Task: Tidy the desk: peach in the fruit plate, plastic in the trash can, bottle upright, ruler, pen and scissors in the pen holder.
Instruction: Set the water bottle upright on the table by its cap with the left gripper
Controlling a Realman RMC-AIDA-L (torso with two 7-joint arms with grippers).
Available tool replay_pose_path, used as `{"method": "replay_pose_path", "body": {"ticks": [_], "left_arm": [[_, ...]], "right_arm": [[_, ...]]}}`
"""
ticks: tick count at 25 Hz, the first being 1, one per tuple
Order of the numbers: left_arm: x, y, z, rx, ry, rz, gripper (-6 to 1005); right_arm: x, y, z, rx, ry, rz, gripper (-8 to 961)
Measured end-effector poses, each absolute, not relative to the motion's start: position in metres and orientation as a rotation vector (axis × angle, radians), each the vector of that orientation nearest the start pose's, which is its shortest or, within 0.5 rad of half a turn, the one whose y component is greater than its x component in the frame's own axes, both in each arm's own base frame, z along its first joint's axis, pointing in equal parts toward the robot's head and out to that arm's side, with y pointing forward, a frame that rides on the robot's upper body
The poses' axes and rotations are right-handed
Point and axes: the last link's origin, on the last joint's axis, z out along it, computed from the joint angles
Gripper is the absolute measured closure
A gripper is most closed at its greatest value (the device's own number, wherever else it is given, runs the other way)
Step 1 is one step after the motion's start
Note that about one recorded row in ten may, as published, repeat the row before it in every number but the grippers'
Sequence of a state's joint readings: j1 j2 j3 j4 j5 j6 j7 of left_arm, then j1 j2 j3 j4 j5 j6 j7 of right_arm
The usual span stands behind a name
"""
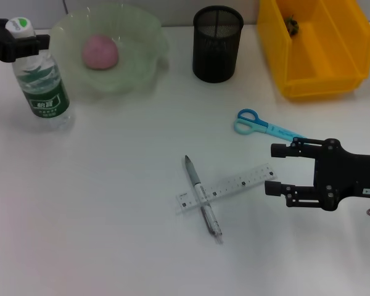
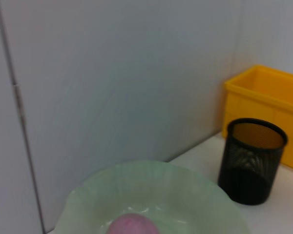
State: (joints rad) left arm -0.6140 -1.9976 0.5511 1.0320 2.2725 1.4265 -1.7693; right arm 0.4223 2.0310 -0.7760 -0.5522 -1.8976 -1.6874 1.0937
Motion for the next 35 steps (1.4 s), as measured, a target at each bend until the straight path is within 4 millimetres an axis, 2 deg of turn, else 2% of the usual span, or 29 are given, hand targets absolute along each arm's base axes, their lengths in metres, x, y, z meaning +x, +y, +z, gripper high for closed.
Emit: {"method": "replay_pose_path", "body": {"ticks": [7, 35], "left_arm": [[-0.272, 0.397, 0.113, -2.346, -0.758, -0.329, 551], [-0.27, 0.401, 0.101, -2.331, -0.774, -0.347, 546]], "right_arm": [[0.285, 0.282, -0.002, -2.803, 0.384, 0.799, 216], [0.287, 0.283, 0.002, -2.802, 0.379, 0.783, 216]]}}
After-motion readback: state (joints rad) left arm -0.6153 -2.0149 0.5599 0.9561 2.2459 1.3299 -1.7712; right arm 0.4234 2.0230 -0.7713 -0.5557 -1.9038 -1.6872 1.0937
